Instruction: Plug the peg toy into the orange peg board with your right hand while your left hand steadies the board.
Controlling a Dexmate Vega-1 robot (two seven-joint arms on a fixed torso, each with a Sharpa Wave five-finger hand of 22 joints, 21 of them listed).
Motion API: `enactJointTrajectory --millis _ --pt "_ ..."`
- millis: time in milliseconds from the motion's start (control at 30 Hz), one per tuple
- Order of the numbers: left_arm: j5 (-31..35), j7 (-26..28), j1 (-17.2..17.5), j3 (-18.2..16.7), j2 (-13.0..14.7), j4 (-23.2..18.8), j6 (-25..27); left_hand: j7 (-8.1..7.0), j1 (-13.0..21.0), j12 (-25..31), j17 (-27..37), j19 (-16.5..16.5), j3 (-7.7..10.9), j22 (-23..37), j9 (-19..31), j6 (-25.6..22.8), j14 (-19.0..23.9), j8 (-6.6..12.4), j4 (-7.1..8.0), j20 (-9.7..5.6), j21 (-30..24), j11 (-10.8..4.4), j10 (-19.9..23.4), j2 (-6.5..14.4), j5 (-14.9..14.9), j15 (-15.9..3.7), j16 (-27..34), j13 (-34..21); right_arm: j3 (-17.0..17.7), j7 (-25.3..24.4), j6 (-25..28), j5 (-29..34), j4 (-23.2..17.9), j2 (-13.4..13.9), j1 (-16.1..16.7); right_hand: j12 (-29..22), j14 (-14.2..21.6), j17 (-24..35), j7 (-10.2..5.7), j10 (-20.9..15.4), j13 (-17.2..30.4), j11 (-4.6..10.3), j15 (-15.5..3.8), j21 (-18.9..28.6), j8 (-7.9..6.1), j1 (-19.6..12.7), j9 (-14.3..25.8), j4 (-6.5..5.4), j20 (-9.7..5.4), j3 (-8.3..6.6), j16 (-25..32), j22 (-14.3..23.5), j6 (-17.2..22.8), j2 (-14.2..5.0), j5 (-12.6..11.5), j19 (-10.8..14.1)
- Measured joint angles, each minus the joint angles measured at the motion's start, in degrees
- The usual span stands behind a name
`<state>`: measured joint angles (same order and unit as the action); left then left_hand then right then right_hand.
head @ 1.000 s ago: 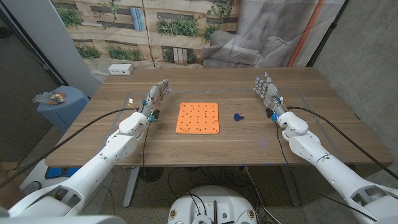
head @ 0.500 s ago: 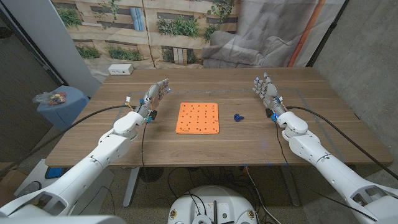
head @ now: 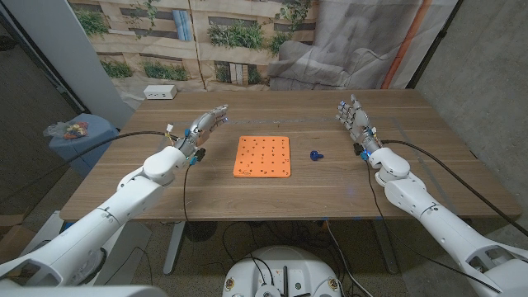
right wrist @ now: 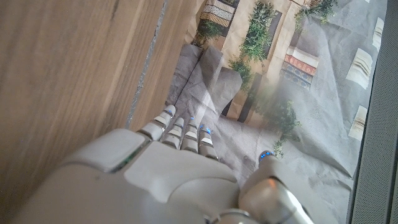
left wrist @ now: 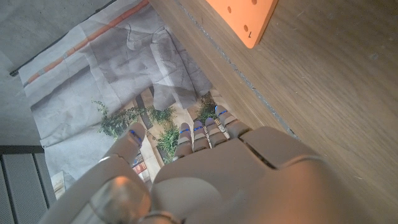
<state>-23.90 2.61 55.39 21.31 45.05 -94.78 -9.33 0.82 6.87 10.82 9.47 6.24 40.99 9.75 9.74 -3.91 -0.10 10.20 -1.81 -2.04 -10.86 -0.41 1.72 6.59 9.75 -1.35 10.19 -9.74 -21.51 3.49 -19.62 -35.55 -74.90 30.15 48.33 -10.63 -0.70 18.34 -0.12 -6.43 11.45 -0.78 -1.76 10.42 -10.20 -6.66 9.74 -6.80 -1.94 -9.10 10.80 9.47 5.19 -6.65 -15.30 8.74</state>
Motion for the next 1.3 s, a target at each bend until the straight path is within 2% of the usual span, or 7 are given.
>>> enactJointTrajectory --millis 167,200,400,667,700,1000,1300 --pt "1.38 0.31 0.96 0.00 2.48 -2.57 0.47 -0.20 0.00 0.00 0.00 0.31 0.24 0.00 0.00 -0.20 0.00 0.00 0.23 -0.31 0.00 -0.31 0.31 0.00 0.00 0.00 0.00 0.00 0.00 -0.26 -0.26 0.43 -0.24 0.07 0.11 0.00 0.00 -0.27 0.01 0.29 -0.19 0.29 0.00 0.00 0.00 0.00 0.00 0.00 0.00 0.00 0.00 0.00 0.01 0.00 0.00 0.00" --pt "4.21 0.66 1.19 0.02 3.36 -3.37 1.22 -0.20 0.00 0.00 0.00 0.31 0.24 0.00 0.00 -0.20 0.00 0.00 0.23 -0.31 0.00 -0.31 0.31 0.00 0.00 0.00 0.00 0.00 -0.02 -0.37 -0.27 0.56 -0.70 0.22 0.30 0.00 0.00 -0.27 0.02 0.29 -0.27 0.29 0.00 0.00 0.00 0.00 0.00 0.00 0.00 0.00 0.00 0.00 0.01 0.00 0.00 0.00" --pt "8.60 0.74 2.06 0.08 6.92 -6.29 2.35 -0.42 0.00 0.00 0.29 0.31 0.38 0.00 0.00 -0.39 -0.44 0.00 0.56 -0.31 0.00 -0.51 0.07 0.00 0.00 -0.44 -0.03 0.00 -0.09 -0.78 -0.29 0.97 -1.19 0.43 0.53 0.00 0.00 -0.29 0.02 0.29 -0.28 0.29 0.00 0.00 0.00 0.00 -0.01 0.18 0.00 -0.18 0.00 0.00 0.01 0.00 0.00 0.00" --pt "14.33 1.03 2.95 0.31 11.02 -9.15 2.81 -2.17 0.00 -0.45 0.56 -1.05 -0.31 -0.01 -0.01 0.74 -1.73 0.00 2.35 0.01 0.00 -1.23 -1.25 0.00 0.00 -0.69 -0.03 0.01 -0.20 -1.25 -0.18 1.31 -1.53 0.57 0.65 0.00 0.00 -0.55 0.02 0.29 -0.28 0.29 0.00 0.00 0.00 0.00 -0.01 0.24 0.00 -0.24 0.00 -0.01 0.02 0.00 0.00 0.00" --pt "17.99 1.03 3.07 0.39 11.75 -9.59 2.87 -2.27 0.00 -0.45 0.56 -1.04 -0.22 -0.01 -0.01 0.85 -1.75 0.00 2.49 0.00 0.00 -1.23 -1.25 0.00 0.00 -0.72 -0.03 0.01 -0.22 -1.32 -0.14 1.37 -1.61 0.58 0.72 0.00 0.00 -0.55 0.02 0.29 -0.28 0.29 0.00 0.00 0.00 0.00 -0.01 0.24 0.00 -0.24 0.00 -0.01 0.02 0.00 0.00 0.00" --pt "26.24 1.24 3.48 1.25 14.31 -10.81 2.56 -2.80 -0.90 -0.45 0.77 -2.03 -0.40 -0.01 -0.01 1.38 -1.75 0.00 3.74 -0.10 0.28 -1.33 -1.76 -0.13 0.00 -0.72 -0.03 0.01 -0.24 -1.66 -0.11 1.53 -1.62 0.54 0.90 0.00 0.00 -0.80 0.02 0.29 -0.54 0.29 0.01 0.00 0.00 0.00 -0.01 0.00 0.00 -0.48 0.00 -0.01 0.02 0.00 0.00 0.00" --pt "34.59 1.52 3.27 2.93 15.24 -10.88 1.16 -3.53 -2.07 -0.45 0.81 -2.92 -0.81 -0.01 -0.01 1.63 -2.47 0.00 5.08 -0.17 0.26 -2.16 -2.16 -0.84 0.22 -0.61 -0.03 0.01 -0.25 -1.73 -0.37 1.79 -1.58 0.63 0.94 0.00 0.00 -1.06 -0.19 0.29 -0.54 0.29 0.01 0.00 0.00 0.00 -0.01 0.18 0.00 -0.66 0.00 -0.01 -0.19 0.00 0.00 0.00"
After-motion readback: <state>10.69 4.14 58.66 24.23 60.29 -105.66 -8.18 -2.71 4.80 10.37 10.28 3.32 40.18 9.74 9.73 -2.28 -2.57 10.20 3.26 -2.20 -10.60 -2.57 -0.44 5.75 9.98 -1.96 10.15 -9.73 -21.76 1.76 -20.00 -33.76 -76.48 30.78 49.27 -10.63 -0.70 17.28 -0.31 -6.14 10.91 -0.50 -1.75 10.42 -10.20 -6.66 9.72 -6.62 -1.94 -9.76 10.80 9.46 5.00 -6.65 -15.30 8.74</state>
